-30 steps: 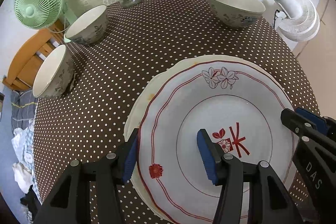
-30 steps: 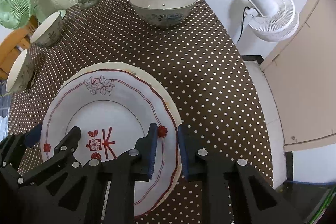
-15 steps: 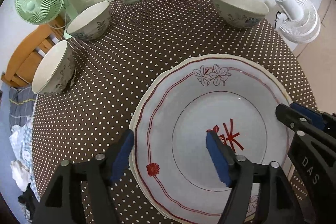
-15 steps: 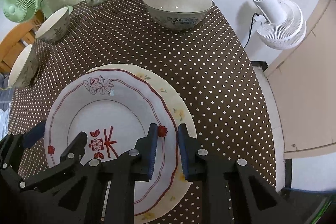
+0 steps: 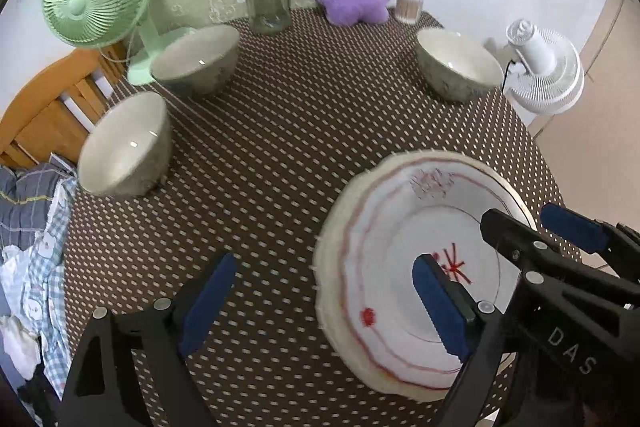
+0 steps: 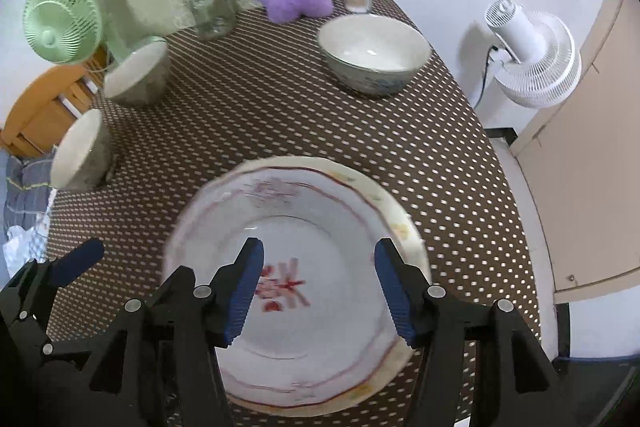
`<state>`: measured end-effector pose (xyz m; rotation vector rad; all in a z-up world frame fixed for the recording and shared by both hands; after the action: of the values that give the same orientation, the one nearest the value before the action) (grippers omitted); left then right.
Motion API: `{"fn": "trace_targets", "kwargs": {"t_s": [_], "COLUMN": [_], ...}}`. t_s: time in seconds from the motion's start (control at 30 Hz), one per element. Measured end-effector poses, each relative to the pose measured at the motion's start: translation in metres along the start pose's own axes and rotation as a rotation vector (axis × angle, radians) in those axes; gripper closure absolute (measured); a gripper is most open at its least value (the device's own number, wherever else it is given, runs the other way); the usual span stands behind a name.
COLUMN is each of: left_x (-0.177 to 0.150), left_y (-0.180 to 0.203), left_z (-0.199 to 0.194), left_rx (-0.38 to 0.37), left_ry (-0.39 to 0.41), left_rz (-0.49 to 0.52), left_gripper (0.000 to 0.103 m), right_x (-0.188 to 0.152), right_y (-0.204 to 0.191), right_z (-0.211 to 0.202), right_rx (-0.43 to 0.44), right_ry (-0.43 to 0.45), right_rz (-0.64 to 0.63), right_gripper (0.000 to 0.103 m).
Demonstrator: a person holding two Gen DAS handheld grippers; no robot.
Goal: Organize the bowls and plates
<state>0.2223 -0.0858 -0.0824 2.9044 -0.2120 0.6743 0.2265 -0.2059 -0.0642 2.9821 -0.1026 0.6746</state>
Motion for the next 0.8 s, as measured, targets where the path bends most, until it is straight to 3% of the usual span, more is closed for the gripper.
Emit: {"fn": "trace_targets", "kwargs": {"t_s": [0.43, 0.8], "left_x": [0.027, 0.047], "left_y": [-0.085, -0.172], "left_z": [-0.045, -0.05], "left_rx": [0.047, 0.12], "left_ry": [0.116, 0.143], "left_rz": [-0.025, -0.114], "left_gripper": [0.012, 0.013], "right_x": [0.03, 0.06], "right_y": [-0.088, -0.17], "right_z": [-0.043, -0.037], "right_rx": [0.015, 0.074], "right_ry": [0.112, 0.145], "right_rz": [-0.019, -0.058], "right_gripper": [0.041, 0.041]}}
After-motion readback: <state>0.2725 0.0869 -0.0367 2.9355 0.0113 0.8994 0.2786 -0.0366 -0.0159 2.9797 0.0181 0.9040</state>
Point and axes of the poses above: each gripper's, at about its wrist camera, not at the fingertips, and z roughly the way its jaws point, y to its right, x to its top, the point moved 4 cm from there along z, roughly the way its jaws point, and after that the axes turned 8 degrees about -x, right-handed, at the moved point
